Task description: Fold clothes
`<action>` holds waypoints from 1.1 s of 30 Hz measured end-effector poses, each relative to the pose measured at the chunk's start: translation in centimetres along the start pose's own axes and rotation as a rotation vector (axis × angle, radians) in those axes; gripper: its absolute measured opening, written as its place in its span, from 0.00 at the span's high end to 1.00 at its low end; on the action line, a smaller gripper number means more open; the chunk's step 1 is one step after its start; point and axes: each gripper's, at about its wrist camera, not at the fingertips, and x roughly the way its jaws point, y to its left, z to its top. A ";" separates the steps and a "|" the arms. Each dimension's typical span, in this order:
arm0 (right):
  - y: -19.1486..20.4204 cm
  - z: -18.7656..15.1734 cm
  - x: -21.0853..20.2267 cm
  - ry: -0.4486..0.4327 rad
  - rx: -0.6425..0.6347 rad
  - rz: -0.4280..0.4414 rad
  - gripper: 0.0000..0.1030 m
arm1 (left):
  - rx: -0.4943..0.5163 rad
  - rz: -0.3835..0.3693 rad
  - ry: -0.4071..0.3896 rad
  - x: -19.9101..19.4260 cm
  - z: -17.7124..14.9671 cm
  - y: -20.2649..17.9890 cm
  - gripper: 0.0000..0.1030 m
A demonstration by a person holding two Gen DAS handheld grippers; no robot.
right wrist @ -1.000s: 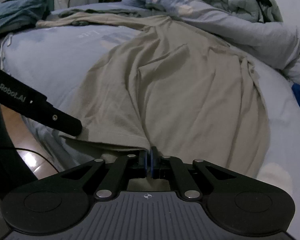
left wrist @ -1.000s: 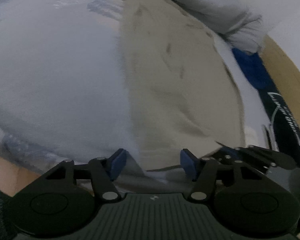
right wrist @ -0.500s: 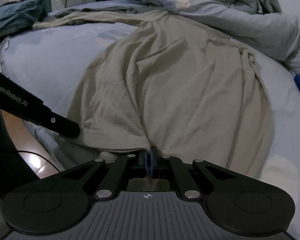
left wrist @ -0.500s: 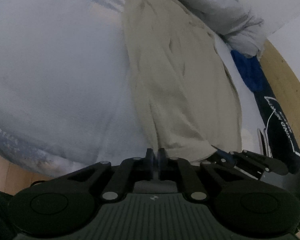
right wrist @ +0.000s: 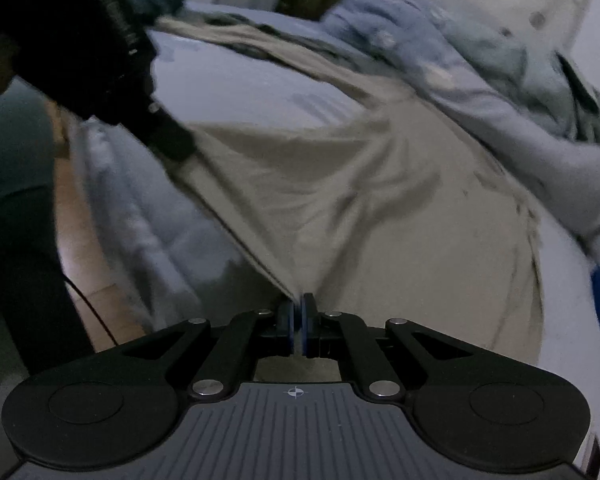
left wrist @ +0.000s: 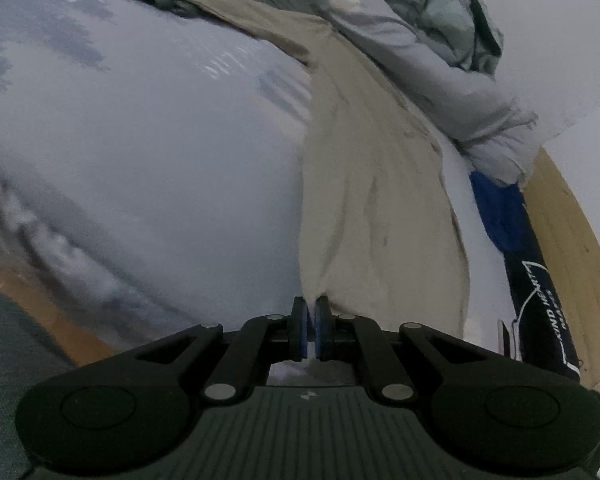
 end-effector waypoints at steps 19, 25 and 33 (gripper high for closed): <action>6.3 1.6 0.5 -0.020 -0.214 0.021 0.96 | -0.062 0.210 -0.020 -1.2 -0.2 1.9 0.94; 8.3 0.8 2.0 0.018 -0.253 -0.021 0.86 | -0.080 0.368 0.013 1.2 -0.6 2.1 0.91; 7.6 0.5 -2.0 0.002 -0.157 0.204 0.54 | -0.018 0.433 -0.083 -0.6 0.2 0.3 0.50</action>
